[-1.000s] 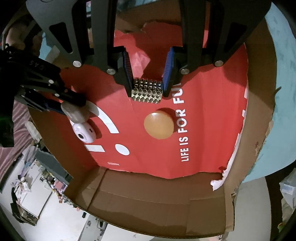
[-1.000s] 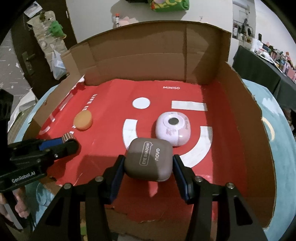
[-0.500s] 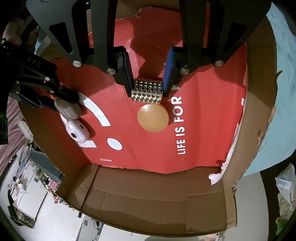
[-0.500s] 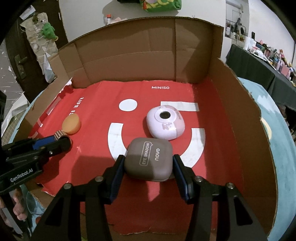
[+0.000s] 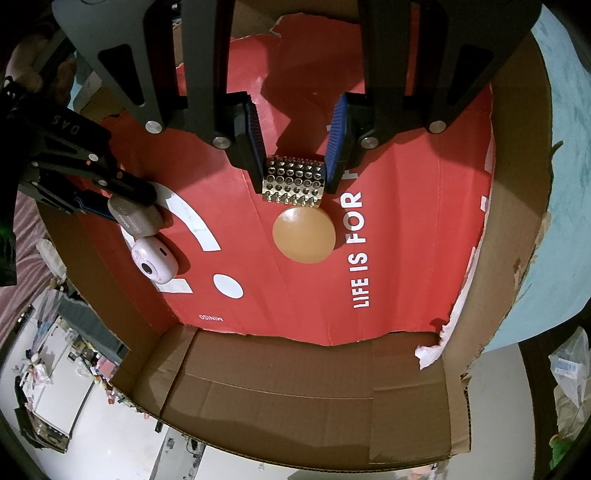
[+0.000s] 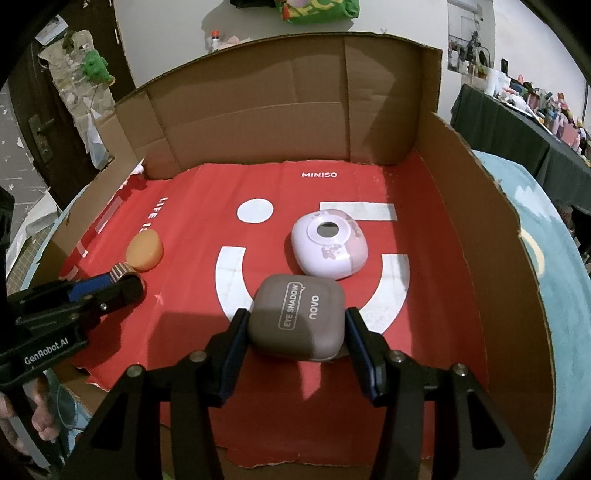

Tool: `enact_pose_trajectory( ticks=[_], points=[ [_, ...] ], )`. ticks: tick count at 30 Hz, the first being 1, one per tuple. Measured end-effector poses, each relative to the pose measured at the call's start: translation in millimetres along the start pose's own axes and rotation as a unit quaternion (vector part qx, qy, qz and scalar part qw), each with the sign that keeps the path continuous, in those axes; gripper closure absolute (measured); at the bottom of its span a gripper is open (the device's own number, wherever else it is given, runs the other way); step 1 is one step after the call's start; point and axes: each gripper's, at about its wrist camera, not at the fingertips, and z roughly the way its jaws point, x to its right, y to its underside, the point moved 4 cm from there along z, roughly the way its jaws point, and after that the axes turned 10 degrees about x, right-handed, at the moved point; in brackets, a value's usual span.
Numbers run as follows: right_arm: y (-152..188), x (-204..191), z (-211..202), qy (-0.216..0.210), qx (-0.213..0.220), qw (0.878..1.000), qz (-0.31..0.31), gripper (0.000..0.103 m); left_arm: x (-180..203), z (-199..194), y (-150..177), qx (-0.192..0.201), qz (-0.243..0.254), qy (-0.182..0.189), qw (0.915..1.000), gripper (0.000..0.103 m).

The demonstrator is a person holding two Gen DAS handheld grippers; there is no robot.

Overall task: Organize rigid objects
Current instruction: 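Open both tools to release the roller and eye shadow case in the box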

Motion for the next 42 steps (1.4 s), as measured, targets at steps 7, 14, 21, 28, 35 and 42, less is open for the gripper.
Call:
enact_pose_trajectory(
  ticks=[7,14,21,28,35,42],
  points=[
    [0.6,0.5,-1.5,0.001,0.001,1.0,-0.002,0.048,-0.7,-1.6,-0.8,0.004,-0.002,-0.007,1.0,0.074],
    [-1.3,0.0,-11.3,0.001,0.015,1.0,-0.003,0.035,0.3,-6.2,-1.3,0.01,0.001,-0.016,0.9998,0.074],
    [-1.2,-1.8,-28.0,-0.007,0.031,0.999,0.0,0.026,2.5,-23.8,-4.3,0.034,0.008,-0.029,0.999,0.025],
    [-4.3,-6.6,-53.0,-0.014,0.061,0.998,-0.003,0.02,6.4,-44.4,-8.5,0.051,0.014,-0.029,0.9982,0.022],
    [-7.0,-15.3,-83.3,-0.026,0.095,0.995,-0.017,0.002,10.9,-73.4,-11.1,0.082,0.013,-0.03,0.9961,0.005],
    [-7.9,-25.0,-114.0,-0.031,0.131,0.99,-0.038,0.0,16.6,-99.0,-7.5,0.099,0.021,-0.034,0.9943,0.0]
  ],
)
